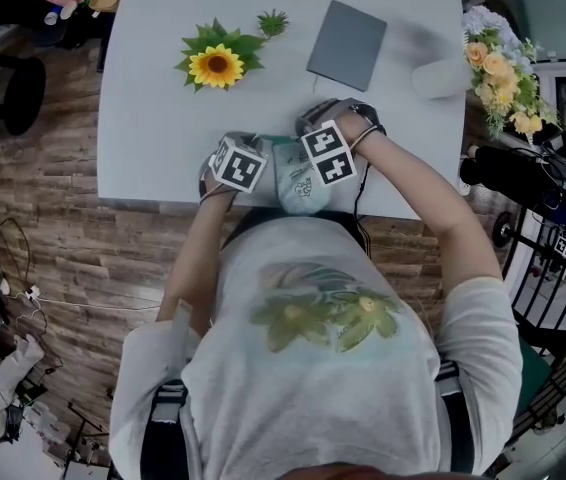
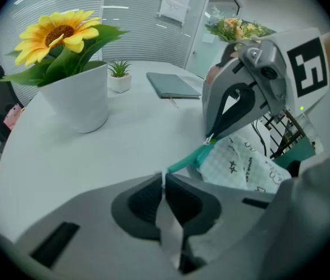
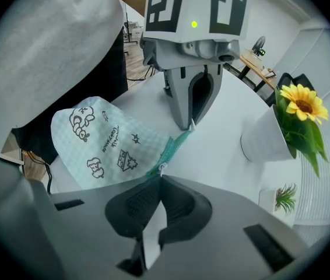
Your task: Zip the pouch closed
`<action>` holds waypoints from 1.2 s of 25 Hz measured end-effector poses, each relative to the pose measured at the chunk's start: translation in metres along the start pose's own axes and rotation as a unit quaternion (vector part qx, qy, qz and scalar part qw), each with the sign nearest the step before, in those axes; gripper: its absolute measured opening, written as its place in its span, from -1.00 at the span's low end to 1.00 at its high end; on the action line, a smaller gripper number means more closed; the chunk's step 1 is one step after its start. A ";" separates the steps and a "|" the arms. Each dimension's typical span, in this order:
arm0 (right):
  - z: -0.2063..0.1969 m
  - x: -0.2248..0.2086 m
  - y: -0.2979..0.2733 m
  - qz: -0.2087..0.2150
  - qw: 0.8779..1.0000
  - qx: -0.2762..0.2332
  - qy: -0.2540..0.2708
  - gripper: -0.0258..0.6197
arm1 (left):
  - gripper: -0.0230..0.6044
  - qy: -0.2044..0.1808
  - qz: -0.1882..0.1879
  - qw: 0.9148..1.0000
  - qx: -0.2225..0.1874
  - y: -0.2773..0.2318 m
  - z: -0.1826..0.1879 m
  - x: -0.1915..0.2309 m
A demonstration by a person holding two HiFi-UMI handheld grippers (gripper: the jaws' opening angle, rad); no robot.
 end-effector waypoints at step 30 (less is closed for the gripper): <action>-0.021 0.015 0.002 -0.031 0.997 -0.001 -0.070 -0.87 | -0.85 0.011 0.042 0.999 0.025 -0.003 0.002 0.000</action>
Point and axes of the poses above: the fingertips, and each gripper's own axes: y backward along the fingers, x to its left, z out of its top, the point moved 3 cm from there along y, backward along the fingers, and after that the axes turned 14 degrees about -z, right-handed, at the moved point
